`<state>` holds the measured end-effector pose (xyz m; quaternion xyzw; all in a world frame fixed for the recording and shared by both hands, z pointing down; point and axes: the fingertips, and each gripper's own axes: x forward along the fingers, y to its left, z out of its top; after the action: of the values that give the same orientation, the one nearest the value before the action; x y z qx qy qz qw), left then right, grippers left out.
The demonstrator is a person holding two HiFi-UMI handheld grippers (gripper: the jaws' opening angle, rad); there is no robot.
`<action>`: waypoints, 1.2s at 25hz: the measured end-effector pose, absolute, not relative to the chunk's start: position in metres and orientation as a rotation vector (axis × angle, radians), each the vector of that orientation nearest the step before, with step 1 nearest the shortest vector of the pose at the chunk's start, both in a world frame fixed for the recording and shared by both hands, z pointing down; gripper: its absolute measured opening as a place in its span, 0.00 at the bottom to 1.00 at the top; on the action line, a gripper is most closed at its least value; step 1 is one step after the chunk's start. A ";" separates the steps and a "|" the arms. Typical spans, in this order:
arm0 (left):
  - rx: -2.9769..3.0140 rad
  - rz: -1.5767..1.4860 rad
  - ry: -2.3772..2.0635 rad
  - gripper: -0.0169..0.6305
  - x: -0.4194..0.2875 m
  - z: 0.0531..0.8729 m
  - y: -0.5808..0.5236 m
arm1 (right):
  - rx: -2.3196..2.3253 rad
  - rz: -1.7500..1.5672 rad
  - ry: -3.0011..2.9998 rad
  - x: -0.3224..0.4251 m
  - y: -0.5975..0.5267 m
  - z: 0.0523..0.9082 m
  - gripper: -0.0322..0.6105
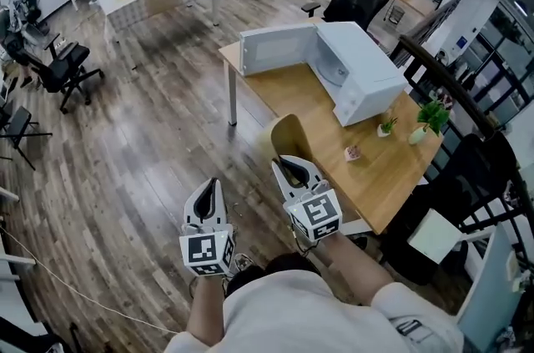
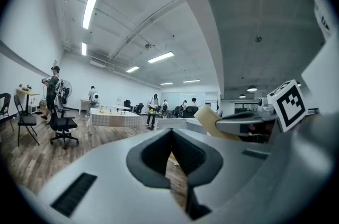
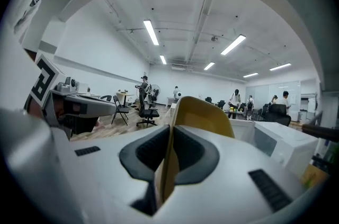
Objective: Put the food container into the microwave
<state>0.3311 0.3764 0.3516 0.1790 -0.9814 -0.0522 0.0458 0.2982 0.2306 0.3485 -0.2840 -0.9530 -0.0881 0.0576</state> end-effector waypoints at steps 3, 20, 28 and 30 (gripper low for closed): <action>0.555 -0.165 -2.985 0.04 0.319 0.358 0.388 | -0.851 -0.260 -2.869 0.286 0.241 0.356 0.09; 0.564 -0.162 -2.912 0.04 0.224 0.384 0.404 | -0.819 -0.237 -2.824 0.181 0.250 0.383 0.09; 0.722 -0.120 -2.876 0.05 0.137 0.377 0.348 | -0.741 -0.191 -2.864 0.103 0.208 0.373 0.09; 0.748 -0.120 -2.866 0.04 0.115 0.377 0.333 | -0.715 -0.174 -2.861 0.083 0.193 0.374 0.09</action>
<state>0.1151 0.3328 0.3774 0.2513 -0.9630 -0.0405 0.0884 0.0834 0.1928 0.3744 -0.2411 -0.9642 -0.0587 0.0934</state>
